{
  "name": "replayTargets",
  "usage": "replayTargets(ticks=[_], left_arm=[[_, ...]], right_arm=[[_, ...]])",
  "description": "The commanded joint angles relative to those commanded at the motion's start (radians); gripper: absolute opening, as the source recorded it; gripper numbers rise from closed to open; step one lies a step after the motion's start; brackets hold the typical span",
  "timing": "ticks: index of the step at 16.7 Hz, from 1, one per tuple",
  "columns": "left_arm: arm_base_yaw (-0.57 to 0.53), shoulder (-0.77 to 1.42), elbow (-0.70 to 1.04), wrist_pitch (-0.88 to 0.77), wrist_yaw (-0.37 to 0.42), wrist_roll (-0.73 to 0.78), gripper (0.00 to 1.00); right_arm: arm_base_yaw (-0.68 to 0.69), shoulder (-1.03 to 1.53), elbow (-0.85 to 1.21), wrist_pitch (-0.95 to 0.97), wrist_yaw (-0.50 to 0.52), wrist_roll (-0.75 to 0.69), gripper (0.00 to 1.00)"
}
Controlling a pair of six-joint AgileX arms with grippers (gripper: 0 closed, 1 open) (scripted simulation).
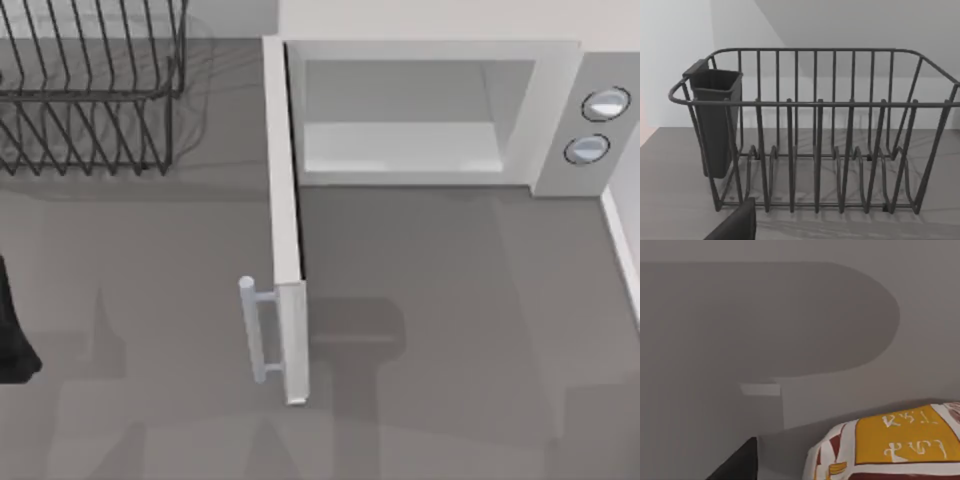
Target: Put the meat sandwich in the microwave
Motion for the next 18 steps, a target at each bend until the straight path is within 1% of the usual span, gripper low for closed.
replayTargets(ticks=[2,15,16,18], left_arm=[[0.0,0.0,0.0,0.0,0.0,0.0,1.0],[0.0,0.0,0.0,0.0,0.0,0.0,1.0],[0.0,0.0,0.0,0.0,0.0,0.0,1.0],[0.0,0.0,0.0,0.0,0.0,0.0,1.0]], right_arm=[[0.0,0.0,0.0,0.0,0.0,0.0,1.0],[0.0,0.0,0.0,0.0,0.0,0.0,0.02],[0.0,0.0,0.0,0.0,0.0,0.0,0.0],[0.0,0.0,0.0,0.0,0.0,0.0,0.0]])
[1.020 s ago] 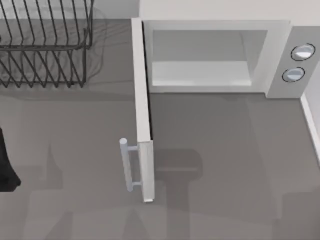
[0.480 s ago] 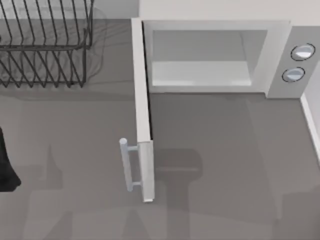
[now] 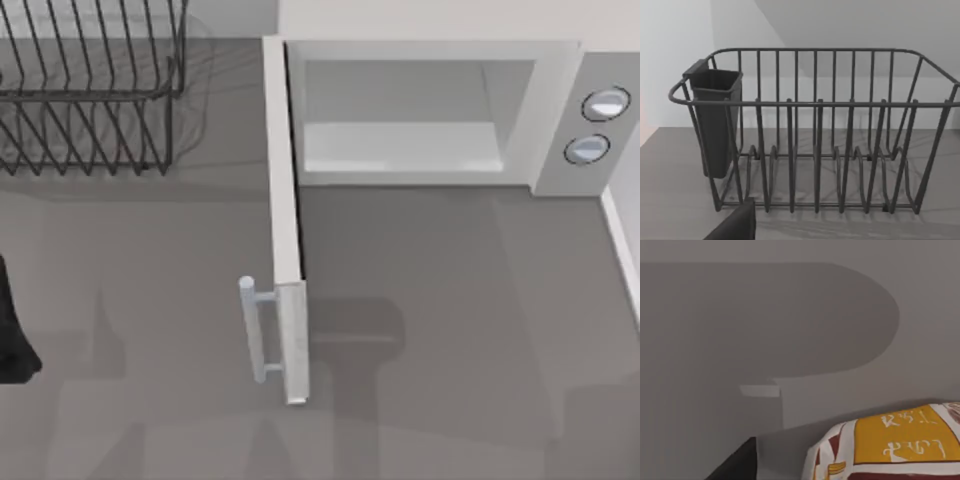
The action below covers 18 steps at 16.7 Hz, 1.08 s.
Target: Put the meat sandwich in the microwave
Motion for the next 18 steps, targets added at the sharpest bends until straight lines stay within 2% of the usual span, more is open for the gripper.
replayTargets(ticks=[5,6,10,18], left_arm=[[0.0,0.0,0.0,0.0,0.0,0.0,1.0],[0.0,0.0,0.0,0.0,0.0,0.0,1.0],[0.0,0.0,0.0,0.0,0.0,0.0,1.0],[0.0,0.0,0.0,0.0,0.0,0.0,1.0]], right_arm=[[0.0,0.0,0.0,0.0,0.0,0.0,0.0],[-0.001,-0.076,0.045,-0.086,-0.004,-0.002,0.0],[-0.004,-0.097,0.101,-0.16,-0.004,-0.003,0.0],[-0.006,-0.239,0.329,-0.541,-0.004,-0.01,0.0]])
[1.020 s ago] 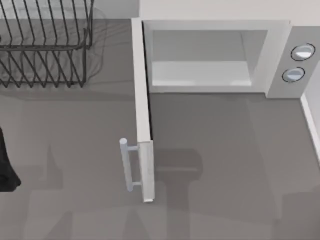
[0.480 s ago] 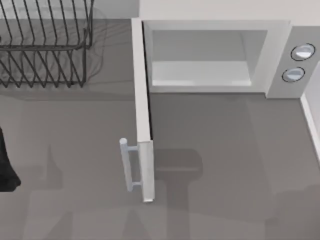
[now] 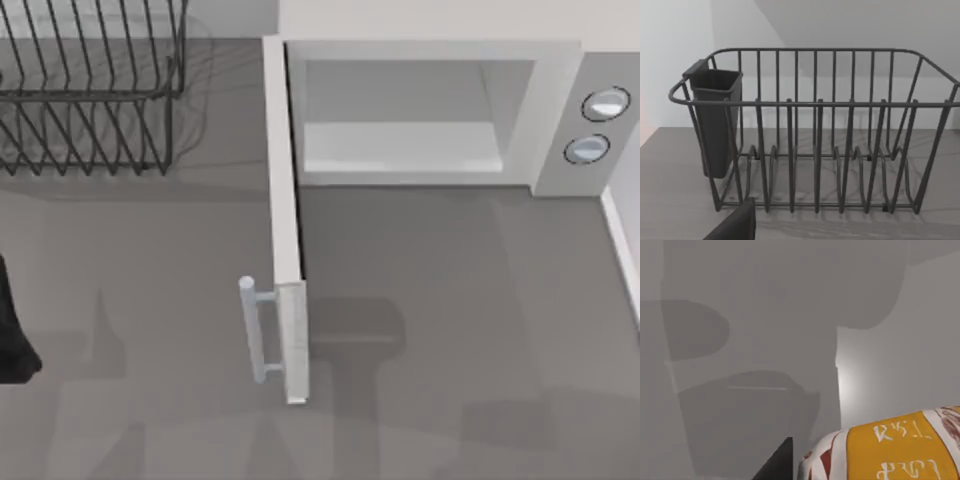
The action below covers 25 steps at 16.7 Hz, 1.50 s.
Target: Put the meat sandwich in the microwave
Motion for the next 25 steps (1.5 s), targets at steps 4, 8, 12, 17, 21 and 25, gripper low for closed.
replayTargets(ticks=[4,8,12,17,21,25], left_arm=[[0.0,0.0,0.0,0.0,0.0,0.0,1.0],[0.0,0.0,0.0,0.0,0.0,0.0,1.0],[0.0,0.0,0.0,0.0,0.0,0.0,1.0],[0.0,0.0,0.0,0.0,0.0,0.0,1.0],[0.0,0.0,0.0,0.0,0.0,0.0,1.0],[0.0,0.0,0.0,0.0,0.0,0.0,1.0]], right_arm=[[0.0,-0.013,0.013,-0.017,0.0,0.0,0.0],[0.031,0.01,0.03,0.017,0.01,0.012,0.0],[0.186,0.15,0.13,0.207,0.07,0.063,0.0],[0.462,0.457,0.253,0.638,0.192,0.159,0.0],[0.661,0.716,0.326,1.048,0.316,0.236,0.0],[0.801,0.896,0.397,1.407,0.456,0.291,0.0]])
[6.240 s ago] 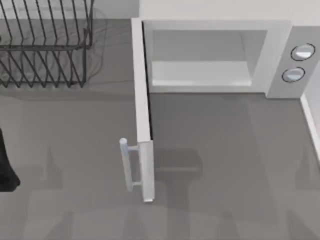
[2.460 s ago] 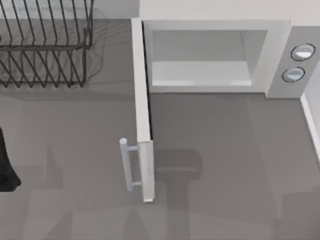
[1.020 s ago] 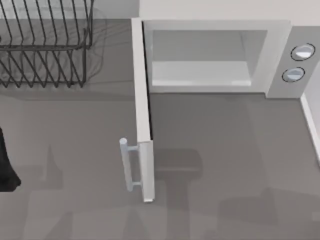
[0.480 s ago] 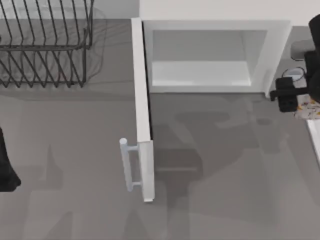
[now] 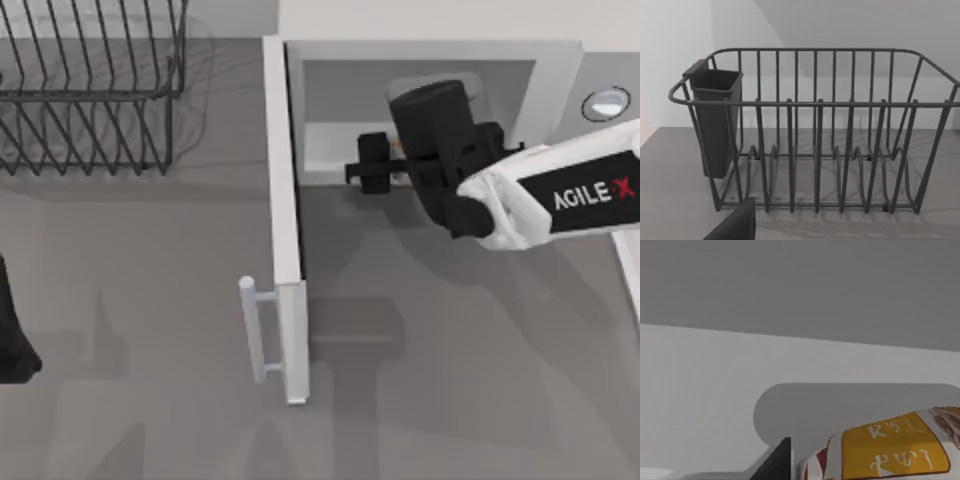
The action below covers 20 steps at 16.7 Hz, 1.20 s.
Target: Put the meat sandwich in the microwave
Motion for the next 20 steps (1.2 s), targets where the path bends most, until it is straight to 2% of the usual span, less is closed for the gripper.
replayTargets(ticks=[3,7,14,20], left_arm=[[0.0,0.0,0.0,0.0,0.0,0.0,1.0],[0.0,0.0,0.0,0.0,0.0,0.0,1.0],[0.0,0.0,0.0,0.0,0.0,0.0,1.0],[0.0,0.0,0.0,0.0,0.0,0.0,1.0]], right_arm=[[0.058,0.082,0.03,0.175,0.093,0.018,0.0],[0.085,0.125,0.059,0.268,0.162,0.022,0.0],[0.067,0.141,0.081,0.264,0.165,0.027,0.0],[-0.006,0.281,0.322,0.18,0.152,0.042,0.0]])
